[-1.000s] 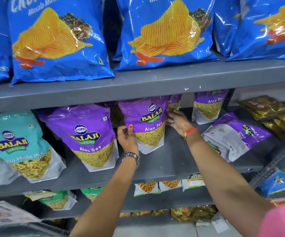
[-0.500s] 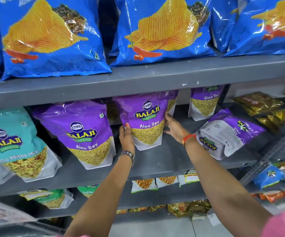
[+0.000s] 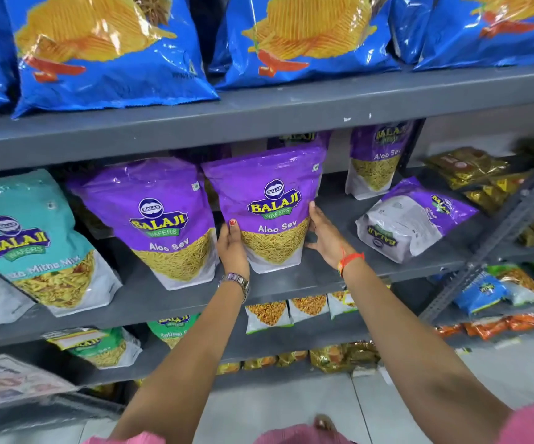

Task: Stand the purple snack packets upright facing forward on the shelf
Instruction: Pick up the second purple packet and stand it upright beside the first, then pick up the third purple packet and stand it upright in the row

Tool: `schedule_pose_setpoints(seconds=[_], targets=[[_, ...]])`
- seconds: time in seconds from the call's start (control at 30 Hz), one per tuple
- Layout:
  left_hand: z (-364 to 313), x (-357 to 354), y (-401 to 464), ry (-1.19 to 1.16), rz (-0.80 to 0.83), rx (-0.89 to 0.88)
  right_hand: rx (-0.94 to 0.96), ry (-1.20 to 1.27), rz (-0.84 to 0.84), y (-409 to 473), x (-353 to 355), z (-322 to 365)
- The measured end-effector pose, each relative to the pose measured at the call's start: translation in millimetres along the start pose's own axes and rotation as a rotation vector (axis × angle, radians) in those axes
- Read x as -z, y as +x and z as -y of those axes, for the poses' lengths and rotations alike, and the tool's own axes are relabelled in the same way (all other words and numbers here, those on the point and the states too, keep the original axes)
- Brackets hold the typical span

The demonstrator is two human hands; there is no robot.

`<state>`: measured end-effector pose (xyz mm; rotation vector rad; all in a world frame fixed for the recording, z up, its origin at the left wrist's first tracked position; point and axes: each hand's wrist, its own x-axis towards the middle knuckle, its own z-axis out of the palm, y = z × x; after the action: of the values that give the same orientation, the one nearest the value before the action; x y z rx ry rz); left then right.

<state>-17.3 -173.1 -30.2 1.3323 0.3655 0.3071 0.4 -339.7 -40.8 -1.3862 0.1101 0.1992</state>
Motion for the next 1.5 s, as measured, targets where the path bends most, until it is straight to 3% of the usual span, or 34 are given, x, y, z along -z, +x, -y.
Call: schedule_pose_setpoints(seconds=[0.13,0.23,0.33,0.43,0.47,0.57,0.67,0.77,0.83,1.03,1.2,1.4,1.5], targets=[[-1.0,4.7,-6.1,0.017,0.021,-0.01,0.004,0.002,-0.026,-11.5,-4.1,-6.4],[4.8,7.7,-10.3,0.039,0.068,-0.03,0.018,0.037,-0.134,-21.1,-11.0,-1.3],[23.6,10.2,-26.6,0.082,-0.057,-0.096,0.111,0.148,-0.395,-33.0,-9.7,-2.8],[42.2,-0.7,-73.8,0.203,-0.211,-0.1,0.331,0.199,-0.719,-43.0,18.2,-16.2],[49.8,-8.7,-92.5,0.236,-0.156,-0.09,0.398,0.17,-0.848,-46.2,31.9,-18.3],[72.2,-44.0,-114.7,0.258,0.207,-0.017,0.44,0.056,-1.179,-55.6,73.8,-16.0],[71.0,-98.0,-107.1,0.411,0.353,-0.086,0.29,-0.033,-1.32,-60.9,119.2,-6.9],[65.4,-159.7,-84.8,0.478,0.34,-0.243,0.031,0.001,-1.206,-51.2,168.2,-7.2],[62.0,-200.0,-61.9,0.507,0.357,-0.168,-0.117,0.044,-1.034,-43.7,194.9,-10.3],[55.4,-276.7,-11.2,0.832,0.538,0.11,-0.134,0.186,-0.877,-14.5,236.0,-22.2],[67.9,-296.2,-4.2,0.959,0.709,0.149,-0.178,0.264,-0.855,1.5,254.2,-23.8],[80.0,-302.7,-0.5,0.839,0.688,0.203,-0.214,0.062,-0.799,-9.9,257.9,-3.2],[88.1,-298.2,1.6,0.706,0.619,0.227,-0.231,0.007,-0.848,-13.4,259.7,-1.7]])
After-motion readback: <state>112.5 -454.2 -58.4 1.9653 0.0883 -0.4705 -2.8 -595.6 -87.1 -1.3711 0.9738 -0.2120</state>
